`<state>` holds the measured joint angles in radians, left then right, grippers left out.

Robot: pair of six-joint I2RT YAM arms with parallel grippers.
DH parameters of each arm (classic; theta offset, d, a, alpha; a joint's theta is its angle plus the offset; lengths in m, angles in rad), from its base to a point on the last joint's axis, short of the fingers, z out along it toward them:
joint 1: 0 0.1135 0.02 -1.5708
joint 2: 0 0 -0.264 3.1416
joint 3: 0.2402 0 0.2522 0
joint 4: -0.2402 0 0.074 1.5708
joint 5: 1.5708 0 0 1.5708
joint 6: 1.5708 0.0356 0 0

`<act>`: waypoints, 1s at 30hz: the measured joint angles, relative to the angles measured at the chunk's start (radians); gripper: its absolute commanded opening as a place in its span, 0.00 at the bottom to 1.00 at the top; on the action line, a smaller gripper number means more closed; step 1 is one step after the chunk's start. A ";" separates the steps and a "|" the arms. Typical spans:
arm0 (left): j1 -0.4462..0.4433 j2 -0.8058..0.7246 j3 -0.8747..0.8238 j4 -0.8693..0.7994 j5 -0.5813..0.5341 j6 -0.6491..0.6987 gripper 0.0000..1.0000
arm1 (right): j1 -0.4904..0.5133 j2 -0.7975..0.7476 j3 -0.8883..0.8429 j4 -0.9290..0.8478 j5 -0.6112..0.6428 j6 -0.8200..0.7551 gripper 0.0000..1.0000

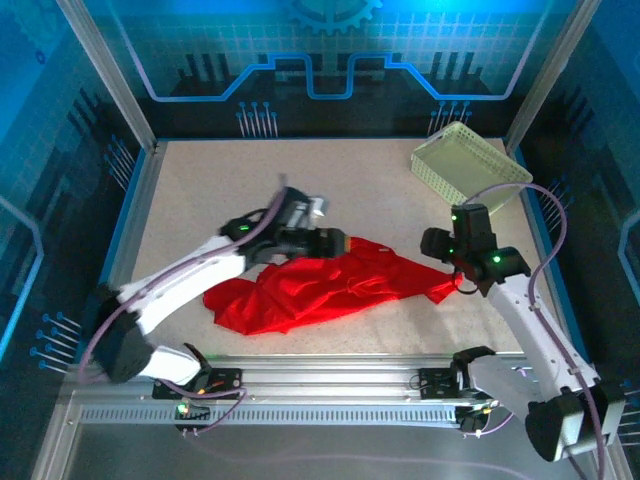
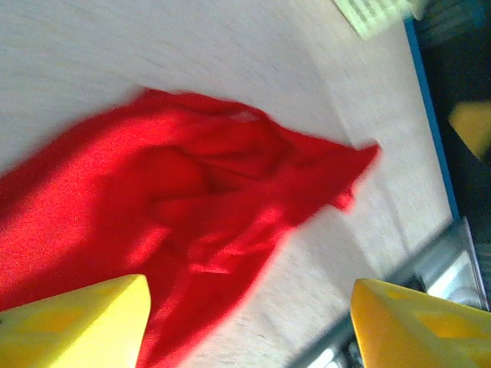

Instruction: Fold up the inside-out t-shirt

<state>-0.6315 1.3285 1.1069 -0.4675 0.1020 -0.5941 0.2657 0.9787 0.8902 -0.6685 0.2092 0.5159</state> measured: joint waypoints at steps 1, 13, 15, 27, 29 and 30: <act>0.052 -0.056 -0.042 -0.011 -0.027 -0.005 0.73 | 0.050 0.007 0.015 0.006 -0.001 0.000 0.66; 0.340 -0.380 -0.501 -0.123 -0.059 -0.082 0.70 | 0.423 0.520 0.138 0.188 -0.082 0.106 0.63; 0.341 -0.380 -0.545 -0.090 -0.023 -0.095 0.69 | 0.436 0.599 0.165 0.211 -0.103 0.120 0.61; 0.341 -0.298 -0.614 0.031 0.091 -0.113 0.52 | 0.506 0.778 0.286 0.209 -0.101 0.147 0.54; 0.341 -0.269 -0.614 0.054 0.108 -0.113 0.48 | 0.512 0.794 0.286 0.198 -0.089 0.147 0.53; 0.340 -0.253 -0.614 0.063 0.114 -0.111 0.44 | 0.513 0.801 0.286 0.192 -0.085 0.147 0.51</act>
<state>-0.2920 1.0752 0.4927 -0.4046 0.2157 -0.7055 0.7792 1.7794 1.1763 -0.4767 0.1246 0.6628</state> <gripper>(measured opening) 0.491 0.539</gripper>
